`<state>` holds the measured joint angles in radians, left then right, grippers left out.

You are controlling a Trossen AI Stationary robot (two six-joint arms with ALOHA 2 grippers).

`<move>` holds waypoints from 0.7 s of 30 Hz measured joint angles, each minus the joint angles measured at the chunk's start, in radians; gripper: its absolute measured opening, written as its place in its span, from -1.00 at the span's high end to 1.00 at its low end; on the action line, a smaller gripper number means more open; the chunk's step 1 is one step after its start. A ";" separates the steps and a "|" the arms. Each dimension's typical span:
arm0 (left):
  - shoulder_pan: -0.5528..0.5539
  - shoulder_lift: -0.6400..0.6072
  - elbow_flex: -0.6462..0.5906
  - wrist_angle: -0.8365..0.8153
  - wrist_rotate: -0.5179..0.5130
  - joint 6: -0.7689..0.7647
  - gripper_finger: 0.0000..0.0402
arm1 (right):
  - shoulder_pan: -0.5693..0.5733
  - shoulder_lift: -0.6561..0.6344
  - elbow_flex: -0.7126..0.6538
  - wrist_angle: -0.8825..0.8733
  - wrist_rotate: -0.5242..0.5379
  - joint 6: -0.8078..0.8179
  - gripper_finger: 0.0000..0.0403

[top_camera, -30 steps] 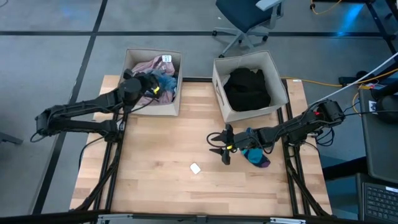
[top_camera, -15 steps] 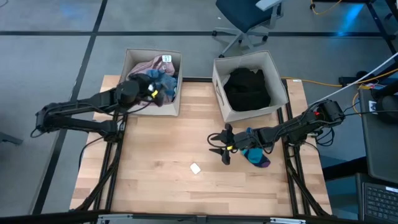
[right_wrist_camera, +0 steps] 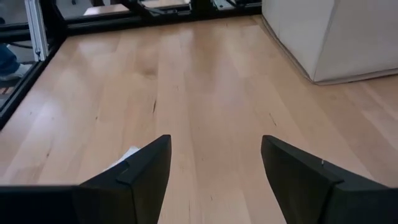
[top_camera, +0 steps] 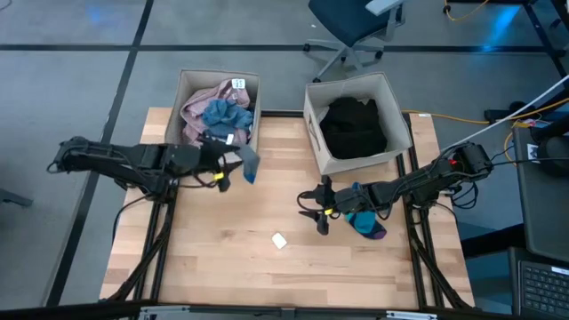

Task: Sort clothes
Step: Put the gray sock into the left brown laundry organizer

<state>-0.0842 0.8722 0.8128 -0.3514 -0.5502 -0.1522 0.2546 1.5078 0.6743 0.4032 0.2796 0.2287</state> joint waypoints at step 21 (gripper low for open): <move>0.418 -0.005 0.118 -0.384 0.072 -0.062 0.00 | 0.000 0.000 0.000 0.040 0.051 0.001 -0.24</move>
<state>0.3335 0.8673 0.9312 -0.7354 -0.4787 -0.2137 0.2546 1.5078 0.6743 0.4430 0.3305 0.2298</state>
